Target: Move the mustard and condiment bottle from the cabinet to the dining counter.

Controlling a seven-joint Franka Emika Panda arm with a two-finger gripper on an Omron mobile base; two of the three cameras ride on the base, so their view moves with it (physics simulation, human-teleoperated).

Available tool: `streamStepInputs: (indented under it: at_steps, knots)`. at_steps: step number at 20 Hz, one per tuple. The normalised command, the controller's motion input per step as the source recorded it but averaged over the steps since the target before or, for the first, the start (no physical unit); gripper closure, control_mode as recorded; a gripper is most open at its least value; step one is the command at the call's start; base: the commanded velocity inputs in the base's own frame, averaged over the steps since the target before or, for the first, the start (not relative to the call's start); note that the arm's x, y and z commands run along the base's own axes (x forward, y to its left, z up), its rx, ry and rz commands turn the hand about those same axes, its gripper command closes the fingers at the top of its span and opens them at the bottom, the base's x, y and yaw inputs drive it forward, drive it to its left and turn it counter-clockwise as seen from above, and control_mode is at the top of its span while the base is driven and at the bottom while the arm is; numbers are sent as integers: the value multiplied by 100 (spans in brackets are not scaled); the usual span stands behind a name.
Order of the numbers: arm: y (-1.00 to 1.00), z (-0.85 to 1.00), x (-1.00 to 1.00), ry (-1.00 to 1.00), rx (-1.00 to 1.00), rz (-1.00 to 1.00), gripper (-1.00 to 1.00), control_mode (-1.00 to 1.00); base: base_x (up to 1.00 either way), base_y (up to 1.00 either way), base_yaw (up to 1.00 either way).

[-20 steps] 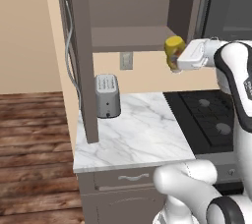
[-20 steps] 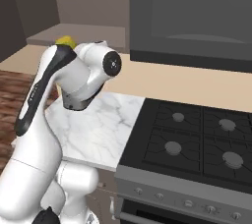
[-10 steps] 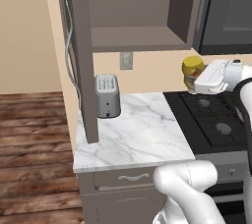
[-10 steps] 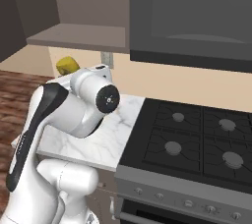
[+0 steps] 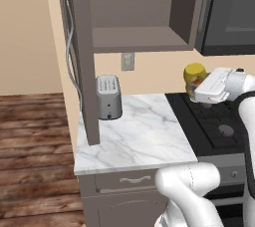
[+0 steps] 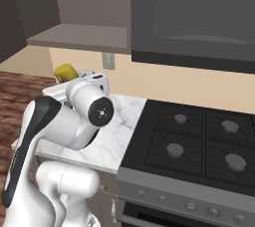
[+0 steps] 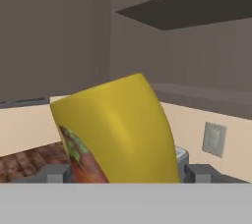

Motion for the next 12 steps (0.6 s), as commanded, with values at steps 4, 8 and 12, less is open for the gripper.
streamStepInputs:
  at_steps: [4,8,12]
  knots:
    - [0,-10,-10,0,0,0,100,-100,0,0,0]
    - [0,-15,-18,1,0,0,100,-100,0,0,0]
    - [0,-16,-18,1,0,0,100,-100,0,0,0]
